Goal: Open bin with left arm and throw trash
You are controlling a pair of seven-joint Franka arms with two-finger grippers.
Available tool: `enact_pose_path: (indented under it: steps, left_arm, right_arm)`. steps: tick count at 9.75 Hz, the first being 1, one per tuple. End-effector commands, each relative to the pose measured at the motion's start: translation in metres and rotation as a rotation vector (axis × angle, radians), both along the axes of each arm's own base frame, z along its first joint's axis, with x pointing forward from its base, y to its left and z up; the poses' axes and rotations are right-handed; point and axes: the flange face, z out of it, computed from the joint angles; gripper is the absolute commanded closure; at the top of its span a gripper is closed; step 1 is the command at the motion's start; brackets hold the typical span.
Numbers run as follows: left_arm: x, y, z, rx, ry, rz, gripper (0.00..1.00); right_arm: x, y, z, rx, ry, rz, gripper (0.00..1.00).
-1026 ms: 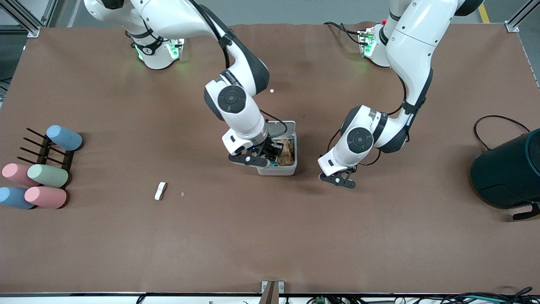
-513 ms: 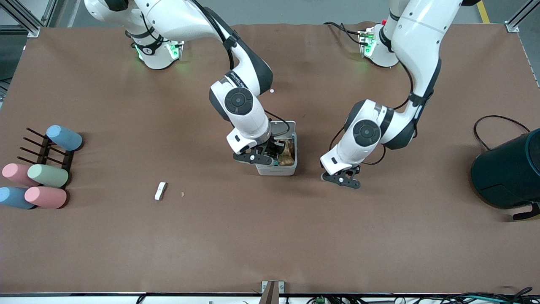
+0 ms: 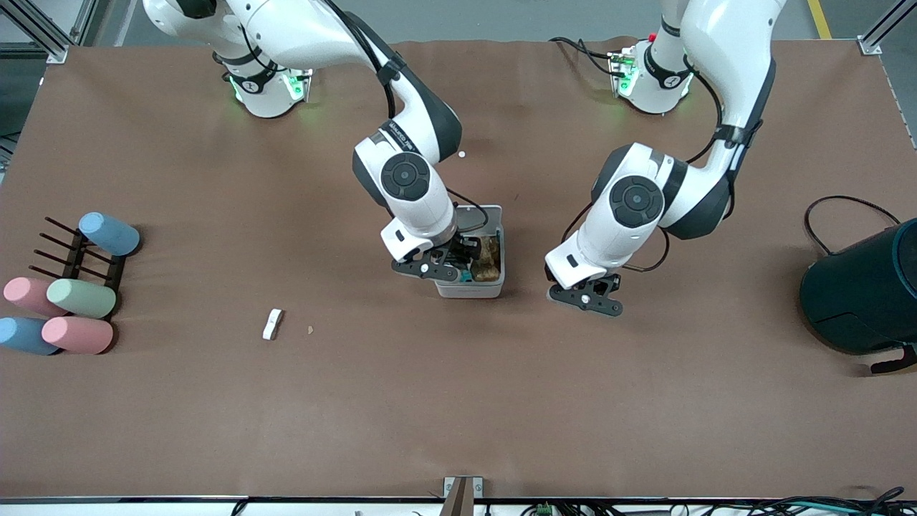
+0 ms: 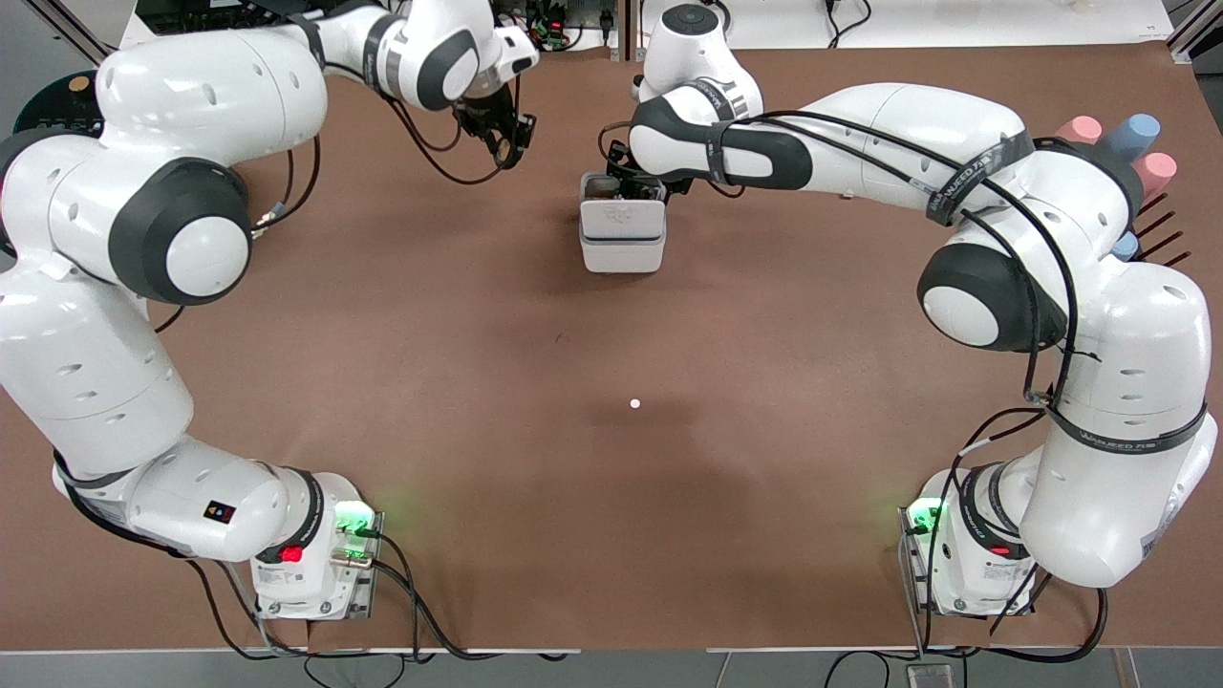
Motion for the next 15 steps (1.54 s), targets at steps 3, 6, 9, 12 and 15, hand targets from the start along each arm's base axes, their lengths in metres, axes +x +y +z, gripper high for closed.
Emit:
enact_pose_path:
  steps: [3,6,9,12,15]
  left_arm:
    - [-0.031,-0.076,0.017,-0.033,0.059,0.164,1.00]
    - [-0.057,-0.125,-0.017,-0.024,0.083,0.188,1.00]
    - [-0.060,-0.134,-0.036,-0.004,0.061,0.193,0.95]
    - [-0.058,-0.132,-0.034,0.020,0.022,0.168,0.00]
    - [-0.055,-0.129,-0.031,0.018,0.018,0.172,0.00]
  right_arm:
    - [0.017,-0.038,0.070,0.017,-0.017,-0.036,0.00]
    - [0.085,-0.192,0.077,-0.022,0.052,-0.047,0.01]
    - [0.128,-0.306,0.020,-0.093,-0.015,-0.029,0.01]
    - [0.141,-0.350,-0.060,-0.105,-0.065,0.020,0.01]
    - [0.145,-0.400,-0.103,-0.118,-0.032,0.040,0.01]
